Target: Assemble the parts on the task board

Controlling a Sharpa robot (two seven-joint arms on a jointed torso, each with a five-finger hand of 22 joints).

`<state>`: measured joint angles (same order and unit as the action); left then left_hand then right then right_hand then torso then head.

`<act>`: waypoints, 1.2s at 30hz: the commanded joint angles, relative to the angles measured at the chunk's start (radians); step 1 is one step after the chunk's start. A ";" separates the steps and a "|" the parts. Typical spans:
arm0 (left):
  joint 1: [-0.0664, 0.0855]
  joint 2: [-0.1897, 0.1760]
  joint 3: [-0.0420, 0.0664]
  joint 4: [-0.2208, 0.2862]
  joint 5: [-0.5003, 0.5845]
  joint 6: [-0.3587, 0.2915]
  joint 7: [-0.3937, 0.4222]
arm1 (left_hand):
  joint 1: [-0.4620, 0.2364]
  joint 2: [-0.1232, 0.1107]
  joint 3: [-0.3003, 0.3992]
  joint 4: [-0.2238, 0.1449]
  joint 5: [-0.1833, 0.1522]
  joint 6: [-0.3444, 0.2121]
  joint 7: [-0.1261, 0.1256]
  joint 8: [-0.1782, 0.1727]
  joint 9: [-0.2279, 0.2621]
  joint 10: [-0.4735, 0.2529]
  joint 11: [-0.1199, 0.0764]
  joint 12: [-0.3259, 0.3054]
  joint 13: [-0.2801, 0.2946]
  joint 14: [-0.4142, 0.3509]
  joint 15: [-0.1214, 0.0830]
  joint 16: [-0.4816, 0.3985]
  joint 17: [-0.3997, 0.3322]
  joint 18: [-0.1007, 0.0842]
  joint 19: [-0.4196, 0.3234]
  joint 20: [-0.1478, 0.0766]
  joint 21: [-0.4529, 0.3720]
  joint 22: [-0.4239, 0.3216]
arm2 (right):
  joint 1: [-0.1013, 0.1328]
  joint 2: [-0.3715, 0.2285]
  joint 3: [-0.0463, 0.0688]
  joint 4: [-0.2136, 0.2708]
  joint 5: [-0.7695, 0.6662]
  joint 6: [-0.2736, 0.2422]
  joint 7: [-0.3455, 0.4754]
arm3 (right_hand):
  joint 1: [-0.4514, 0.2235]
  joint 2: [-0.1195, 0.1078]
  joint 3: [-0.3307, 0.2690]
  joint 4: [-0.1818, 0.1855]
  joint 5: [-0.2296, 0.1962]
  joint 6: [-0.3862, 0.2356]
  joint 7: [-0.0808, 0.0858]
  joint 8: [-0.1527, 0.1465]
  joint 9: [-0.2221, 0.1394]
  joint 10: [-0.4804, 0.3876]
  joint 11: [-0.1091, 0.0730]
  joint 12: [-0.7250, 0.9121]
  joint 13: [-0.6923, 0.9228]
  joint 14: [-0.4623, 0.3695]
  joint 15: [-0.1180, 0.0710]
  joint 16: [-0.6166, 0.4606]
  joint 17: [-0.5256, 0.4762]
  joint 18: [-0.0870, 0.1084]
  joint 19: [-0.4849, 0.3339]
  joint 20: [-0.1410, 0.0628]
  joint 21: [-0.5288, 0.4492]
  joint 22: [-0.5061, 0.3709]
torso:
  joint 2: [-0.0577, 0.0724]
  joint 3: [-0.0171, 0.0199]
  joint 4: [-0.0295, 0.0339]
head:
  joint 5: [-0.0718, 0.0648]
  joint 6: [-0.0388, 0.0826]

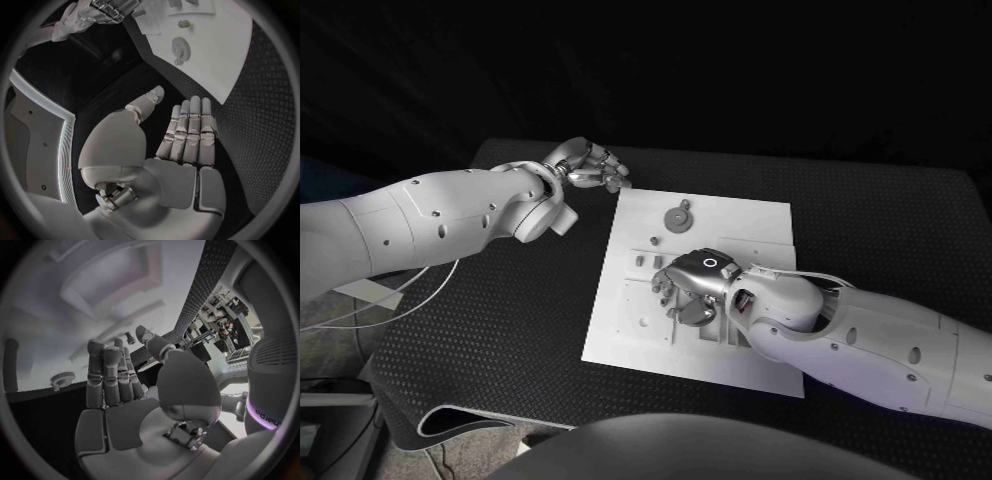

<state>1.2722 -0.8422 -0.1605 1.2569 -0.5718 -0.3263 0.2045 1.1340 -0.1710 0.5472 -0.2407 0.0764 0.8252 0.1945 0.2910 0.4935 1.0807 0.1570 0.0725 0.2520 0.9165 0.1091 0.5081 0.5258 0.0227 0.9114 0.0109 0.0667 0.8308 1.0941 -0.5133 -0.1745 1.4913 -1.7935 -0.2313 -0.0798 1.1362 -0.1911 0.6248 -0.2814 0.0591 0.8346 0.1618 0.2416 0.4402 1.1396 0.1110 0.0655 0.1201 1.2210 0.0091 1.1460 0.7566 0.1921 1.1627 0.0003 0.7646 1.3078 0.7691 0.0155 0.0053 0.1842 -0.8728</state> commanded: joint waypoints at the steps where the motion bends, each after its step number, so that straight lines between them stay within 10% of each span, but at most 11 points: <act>1: 0.001 -0.001 0.001 0.002 -0.001 0.010 0.006 | 0.002 -0.008 -0.005 0.000 0.000 -0.005 0.000 -0.001 0.000 -0.005 -0.001 -0.005 -0.001 0.001 0.005 -0.005 0.002 -0.005 -0.005 0.004 -0.002 -0.002 | -0.002 -0.014 -0.001 0.012 0.004 -0.027 -0.006 | -0.001 -0.010 -0.006 0.003 -0.002 -0.010 -0.002 -0.003 -0.001 -0.026 0.020 -0.001 0.001 -0.004 0.007 0.006 0.001 0.070 -0.006 0.002 -0.003 0.021 | 0.000 -0.0003 0.0007 | -0.004 0.000; 8: 0.001 -0.006 0.001 -0.001 -0.001 0.012 0.007 | 0.003 -0.007 -0.005 0.000 0.000 -0.006 0.000 -0.001 0.000 -0.005 -0.001 -0.005 -0.001 0.001 0.005 -0.006 0.003 -0.005 -0.005 0.004 -0.002 -0.003 | 0.028 -0.078 0.004 0.071 0.008 -0.058 -0.009 | 0.006 -0.006 -0.005 0.007 -0.002 -0.001 0.003 0.007 0.002 -0.023 0.019 0.004 0.003 0.003 0.007 0.014 0.004 0.070 0.000 0.000 0.003 0.021 | 0.000 0.0003 0.0001 | -0.012 0.000; 16: 0.001 -0.014 0.001 -0.009 -0.001 0.010 0.012 | 0.003 -0.007 -0.004 0.000 0.000 -0.005 0.000 0.000 0.000 -0.004 -0.001 -0.004 -0.001 0.001 0.005 -0.007 0.004 -0.005 -0.005 0.004 -0.002 -0.004 | 0.087 -0.191 0.054 0.152 0.018 -0.072 -0.028 | 0.004 -0.009 -0.008 0.014 -0.002 0.004 0.006 0.015 0.003 -0.011 0.015 0.011 0.007 0.015 0.003 0.021 0.003 0.070 0.009 -0.004 0.010 0.021 | -0.001 0.0008 -0.0025 | -0.029 0.000; 23: 0.001 -0.011 0.000 -0.016 -0.001 0.011 0.014 | 0.004 -0.007 -0.004 0.000 0.000 -0.005 0.000 0.001 0.000 -0.004 -0.001 -0.004 -0.001 0.001 0.006 -0.008 0.005 -0.005 -0.006 0.004 -0.002 -0.005 | 0.137 -0.263 0.057 0.149 0.015 -0.045 -0.046 | -0.006 -0.029 -0.009 0.031 -0.001 0.014 0.011 0.025 0.005 -0.013 0.014 0.008 0.008 0.019 0.002 0.020 0.000 0.070 0.011 -0.006 0.012 0.020 | -0.003 0.0019 -0.0041 | -0.038 0.000; 36: 0.001 -0.005 0.000 -0.021 -0.001 0.015 0.015 | 0.005 -0.007 -0.004 0.000 0.000 -0.005 0.000 0.001 0.000 -0.004 -0.001 -0.004 -0.001 0.001 0.006 -0.009 0.006 -0.004 -0.006 0.005 -0.002 -0.007 | 0.138 -0.260 0.045 0.080 0.003 0.065 -0.059 | -0.018 -0.085 0.005 0.087 -0.002 -0.038 -0.034 0.012 -0.005 -0.095 0.040 -0.001 -0.013 -0.016 0.028 0.017 -0.001 0.070 -0.012 0.004 -0.003 0.018 | -0.001 0.0017 -0.0027 | -0.048 0.000</act>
<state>1.2722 -0.8488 -0.1607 1.2353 -0.5719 -0.3235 0.2068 1.1340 -0.1710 0.5472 -0.2407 0.0765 0.8253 0.1944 0.2910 0.4935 1.0808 0.1569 0.0725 0.2522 0.9165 0.1090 0.5026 0.5308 0.0227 0.9093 0.0129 0.0667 0.8255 1.2327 -0.7779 -0.1288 1.5772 -1.7787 -0.2233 -0.1310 1.1191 -0.2687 0.6306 -0.1984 0.0589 0.7976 0.1308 0.2591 0.4368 1.0592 0.1449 0.0656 0.1078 1.2094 0.0364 1.1616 0.7548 0.1918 1.1556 0.0039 0.7649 1.3075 0.7677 0.0183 0.0013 0.1382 -0.8728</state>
